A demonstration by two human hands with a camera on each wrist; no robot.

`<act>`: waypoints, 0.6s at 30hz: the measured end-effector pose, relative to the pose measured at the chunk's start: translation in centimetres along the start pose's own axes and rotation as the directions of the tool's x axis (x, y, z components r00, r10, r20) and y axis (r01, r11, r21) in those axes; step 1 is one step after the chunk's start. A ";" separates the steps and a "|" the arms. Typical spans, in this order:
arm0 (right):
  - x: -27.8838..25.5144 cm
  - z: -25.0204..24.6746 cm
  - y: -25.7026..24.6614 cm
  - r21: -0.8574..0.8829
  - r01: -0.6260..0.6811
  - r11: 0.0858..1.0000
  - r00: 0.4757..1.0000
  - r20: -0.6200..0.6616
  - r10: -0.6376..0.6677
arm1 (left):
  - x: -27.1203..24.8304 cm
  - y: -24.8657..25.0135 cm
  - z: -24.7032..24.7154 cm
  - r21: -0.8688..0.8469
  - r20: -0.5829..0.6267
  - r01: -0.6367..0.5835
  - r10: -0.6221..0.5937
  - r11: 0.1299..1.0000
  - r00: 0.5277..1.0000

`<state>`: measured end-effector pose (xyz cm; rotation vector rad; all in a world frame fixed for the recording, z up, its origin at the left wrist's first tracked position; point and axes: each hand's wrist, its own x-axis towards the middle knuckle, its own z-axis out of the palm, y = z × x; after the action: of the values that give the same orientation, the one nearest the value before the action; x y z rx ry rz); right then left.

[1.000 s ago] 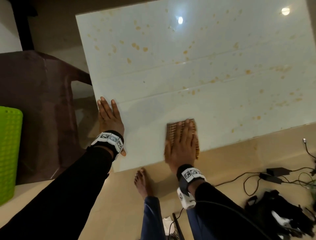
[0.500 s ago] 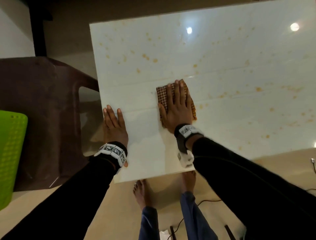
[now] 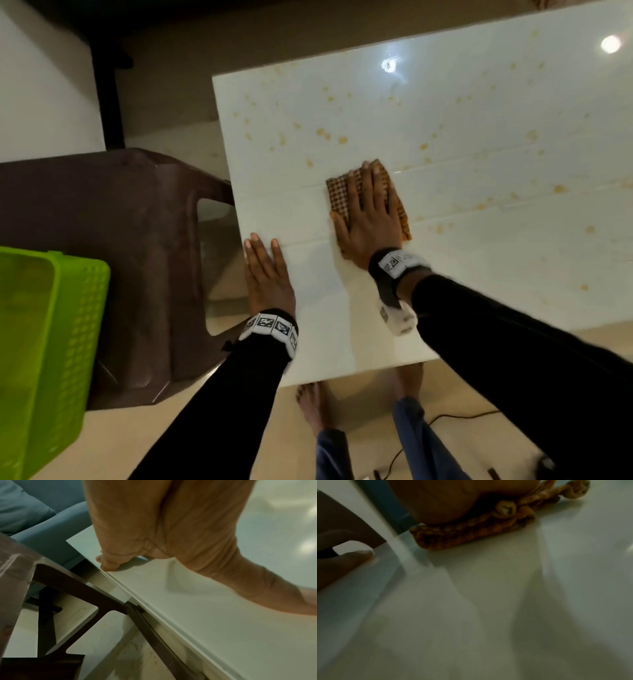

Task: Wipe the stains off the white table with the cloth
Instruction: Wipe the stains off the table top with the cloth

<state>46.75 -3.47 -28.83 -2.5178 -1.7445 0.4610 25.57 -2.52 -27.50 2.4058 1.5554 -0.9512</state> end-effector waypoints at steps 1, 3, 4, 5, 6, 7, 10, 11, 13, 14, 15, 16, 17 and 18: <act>-1.6 0.0 -0.2 -0.012 0.033 0.999 0.999 0.019 -0.032 | 0.1 0.2 0.1 0.003 0.012 0.001 -0.001 1.000 1.000; -6.0 0.4 -0.4 -0.086 0.102 0.991 0.990 0.110 -0.093 | 0.2 0.7 -0.1 0.015 0.024 0.001 -0.001 1.000 1.000; -7.7 0.8 -0.4 -0.106 0.127 0.986 0.981 0.162 -0.109 | 0.2 0.9 -0.1 0.020 0.020 0.018 -0.019 1.000 1.000; -8.5 0.9 -0.4 -0.114 0.149 0.982 0.973 0.193 -0.125 | 0.1 1.0 0.0 0.027 0.021 0.036 -0.036 0.999 0.999; -8.2 0.6 -0.4 -0.118 0.181 0.976 0.969 0.191 -0.156 | 0.1 1.0 0.0 0.034 0.020 0.044 -0.045 0.998 0.999; -7.0 0.2 -0.5 -0.118 0.208 0.971 0.966 0.177 -0.186 | 0.2 1.0 -0.2 0.045 0.010 0.045 -0.046 0.998 0.999; -0.7 -0.6 -1.1 -0.103 0.210 0.972 0.973 0.115 -0.198 | 0.0 1.3 -0.3 0.047 -0.002 0.070 -0.070 0.996 0.998; 0.8 -0.7 -1.4 -0.096 0.147 0.984 0.986 0.097 -0.138 | 0.0 1.3 -0.2 0.055 -0.007 0.058 -0.058 0.997 0.998; 1.1 -0.3 -2.5 -0.058 0.061 0.996 0.996 0.065 -0.057 | 0.0 1.0 -0.3 0.056 -0.015 0.059 -0.058 0.997 0.998; -0.2 0.0 -2.8 -0.039 0.053 0.998 0.997 0.058 -0.051 | 0.0 0.9 -0.3 0.050 -0.020 0.062 -0.061 0.997 0.998; -2.2 0.2 -2.7 -0.031 0.070 0.997 0.994 0.081 -0.068 | -0.1 0.9 -0.3 0.052 -0.025 0.061 -0.060 0.997 0.998; -4.6 0.6 -2.5 -0.043 0.101 0.994 0.991 0.097 -0.096 | -0.2 0.7 -0.2 0.061 -0.031 0.056 -0.054 0.997 0.998; -6.9 0.4 -1.3 -0.066 0.129 0.989 0.985 0.128 -0.120 | -0.1 1.0 -0.5 0.059 -0.039 0.042 -0.040 0.997 0.998; -8.4 0.5 -0.5 -0.090 0.165 0.982 0.977 0.149 -0.151 | -0.3 0.8 -0.3 0.048 -0.037 0.050 -0.048 0.998 0.998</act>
<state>43.45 -11.12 -27.42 -2.4395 -2.0511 0.5665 26.37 -2.96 -27.27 2.4414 1.6292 -0.9710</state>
